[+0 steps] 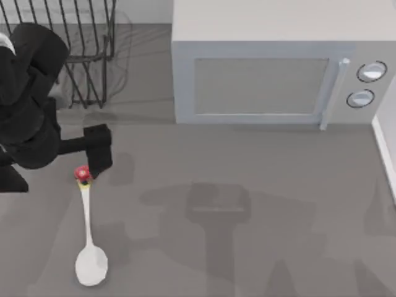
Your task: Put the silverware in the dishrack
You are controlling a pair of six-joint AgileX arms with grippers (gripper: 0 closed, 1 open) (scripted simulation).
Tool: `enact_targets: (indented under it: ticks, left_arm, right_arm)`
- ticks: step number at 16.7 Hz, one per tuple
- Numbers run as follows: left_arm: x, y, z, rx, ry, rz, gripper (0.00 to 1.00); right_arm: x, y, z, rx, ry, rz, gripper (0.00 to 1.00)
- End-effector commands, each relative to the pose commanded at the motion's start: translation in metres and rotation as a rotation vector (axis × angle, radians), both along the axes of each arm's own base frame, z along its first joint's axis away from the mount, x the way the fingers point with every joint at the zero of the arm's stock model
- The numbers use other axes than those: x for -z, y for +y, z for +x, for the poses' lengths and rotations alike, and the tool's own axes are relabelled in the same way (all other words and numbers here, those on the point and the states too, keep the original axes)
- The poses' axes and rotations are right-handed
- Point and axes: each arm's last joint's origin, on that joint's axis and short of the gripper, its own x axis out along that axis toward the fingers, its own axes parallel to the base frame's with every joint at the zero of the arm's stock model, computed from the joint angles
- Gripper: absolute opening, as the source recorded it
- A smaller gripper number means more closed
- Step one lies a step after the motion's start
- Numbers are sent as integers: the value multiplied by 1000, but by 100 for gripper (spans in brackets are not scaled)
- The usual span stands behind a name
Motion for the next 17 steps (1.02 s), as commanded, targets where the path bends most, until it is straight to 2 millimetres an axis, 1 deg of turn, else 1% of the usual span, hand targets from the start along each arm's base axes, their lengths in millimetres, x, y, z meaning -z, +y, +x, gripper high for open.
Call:
enact_targets:
  ticks: [3, 5, 10, 12, 14, 17]
  left_arm:
    - [9, -14, 20, -18, 97, 23, 100]
    - [13, -19, 26, -24, 127, 31, 100]
    - [13, -18, 27, -29, 128, 31, 100]
    - [18, -18, 28, -27, 131, 32, 100]
    - [34, -19, 30, -26, 131, 33, 100]
    - [71, -20, 33, -25, 124, 30, 100]
  right_arm:
    - [0, 0, 0, 0, 0, 0, 100]
    - [0, 0, 0, 0, 0, 0, 100]
    - [0, 0, 0, 0, 0, 0, 100]
    - [0, 0, 0, 0, 0, 0, 100]
    - [0, 0, 0, 0, 0, 0, 100]
    - [0, 0, 0, 0, 0, 0, 100]
